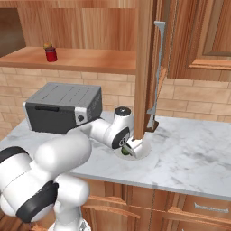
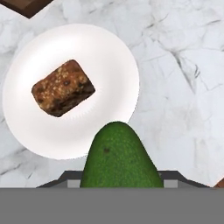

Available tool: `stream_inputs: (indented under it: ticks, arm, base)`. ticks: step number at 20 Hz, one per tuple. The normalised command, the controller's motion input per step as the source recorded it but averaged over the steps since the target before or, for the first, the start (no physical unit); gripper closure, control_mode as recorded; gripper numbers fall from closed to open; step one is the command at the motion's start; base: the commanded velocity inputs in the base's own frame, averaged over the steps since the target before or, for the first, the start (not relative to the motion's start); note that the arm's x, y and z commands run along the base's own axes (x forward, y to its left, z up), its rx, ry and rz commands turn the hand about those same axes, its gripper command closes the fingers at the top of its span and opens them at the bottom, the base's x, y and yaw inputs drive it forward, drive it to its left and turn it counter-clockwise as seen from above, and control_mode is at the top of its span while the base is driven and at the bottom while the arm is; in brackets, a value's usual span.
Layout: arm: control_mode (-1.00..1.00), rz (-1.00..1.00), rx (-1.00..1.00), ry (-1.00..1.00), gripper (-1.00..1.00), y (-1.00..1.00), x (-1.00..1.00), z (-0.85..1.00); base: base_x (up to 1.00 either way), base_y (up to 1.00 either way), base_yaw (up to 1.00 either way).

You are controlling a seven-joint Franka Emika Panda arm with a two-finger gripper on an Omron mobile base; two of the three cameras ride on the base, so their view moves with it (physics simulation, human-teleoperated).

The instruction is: Pick the avocado and bread from the counter and place them on the plate. Then pick the jam from the cabinet and place it next to the plate. Lastly close the cabinet door.

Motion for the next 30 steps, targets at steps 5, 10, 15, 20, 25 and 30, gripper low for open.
stream_inputs:
  ticks: [5,10,15,20,25,30]
  arm:
    - [-1.0,0.0,0.0,0.0,1.0,-0.01,0.13,-0.14]
    - [-1.0,0.0,0.0,0.0,1.0,0.0,0.15,-0.13]
    - [-1.0,0.0,0.0,0.0,1.0,-0.03,0.15,-0.1]
    - [-1.0,0.0,0.0,0.0,1.0,-0.06,0.12,-0.1]
    - [-1.0,0.0,0.0,0.0,1.0,-0.05,0.12,-0.08]
    - [-1.0,0.0,0.0,0.0,1.0,0.0,0.13,-0.07]
  base:
    - [0.0,0.0,0.0]
    - [0.0,0.0,0.0]
    - [0.0,0.0,0.0]
    - [0.0,0.0,0.0]
    - [0.0,0.0,0.0]
    - [0.0,0.0,0.0]
